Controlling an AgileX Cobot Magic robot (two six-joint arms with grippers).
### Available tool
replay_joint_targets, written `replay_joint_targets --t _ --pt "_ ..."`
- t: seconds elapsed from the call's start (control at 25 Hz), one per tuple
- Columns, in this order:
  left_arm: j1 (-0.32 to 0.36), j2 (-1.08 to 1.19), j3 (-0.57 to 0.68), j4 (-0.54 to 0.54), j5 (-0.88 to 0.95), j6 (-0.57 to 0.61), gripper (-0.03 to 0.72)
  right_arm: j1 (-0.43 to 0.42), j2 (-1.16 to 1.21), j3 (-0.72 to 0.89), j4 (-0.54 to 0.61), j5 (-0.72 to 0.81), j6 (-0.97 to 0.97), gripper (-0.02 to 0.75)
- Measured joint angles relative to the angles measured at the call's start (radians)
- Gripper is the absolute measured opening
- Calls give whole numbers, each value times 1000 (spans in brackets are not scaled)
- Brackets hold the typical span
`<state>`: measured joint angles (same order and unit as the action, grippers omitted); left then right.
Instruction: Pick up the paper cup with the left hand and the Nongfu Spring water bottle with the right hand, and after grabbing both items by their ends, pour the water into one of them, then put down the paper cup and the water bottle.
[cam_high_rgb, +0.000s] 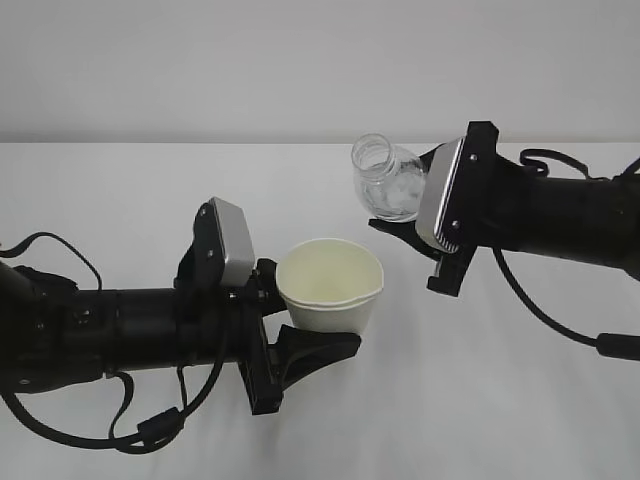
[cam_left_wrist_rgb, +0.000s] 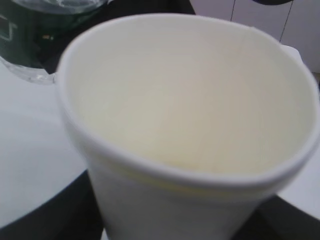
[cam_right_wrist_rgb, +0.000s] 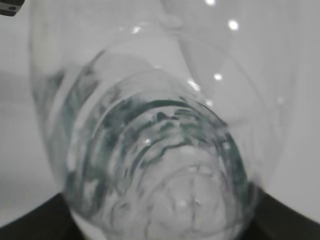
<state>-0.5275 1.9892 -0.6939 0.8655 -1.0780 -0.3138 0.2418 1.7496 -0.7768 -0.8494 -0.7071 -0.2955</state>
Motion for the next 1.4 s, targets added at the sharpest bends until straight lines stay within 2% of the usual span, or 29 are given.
replay_joint_targets --t 0.84,1.4 --pt "0 0 0 2 -52 1 465 0 0 0 79 -50 -216 440" --pt "0 0 0 96 -60 -11 465 0 0 0 99 -85 -299 439"
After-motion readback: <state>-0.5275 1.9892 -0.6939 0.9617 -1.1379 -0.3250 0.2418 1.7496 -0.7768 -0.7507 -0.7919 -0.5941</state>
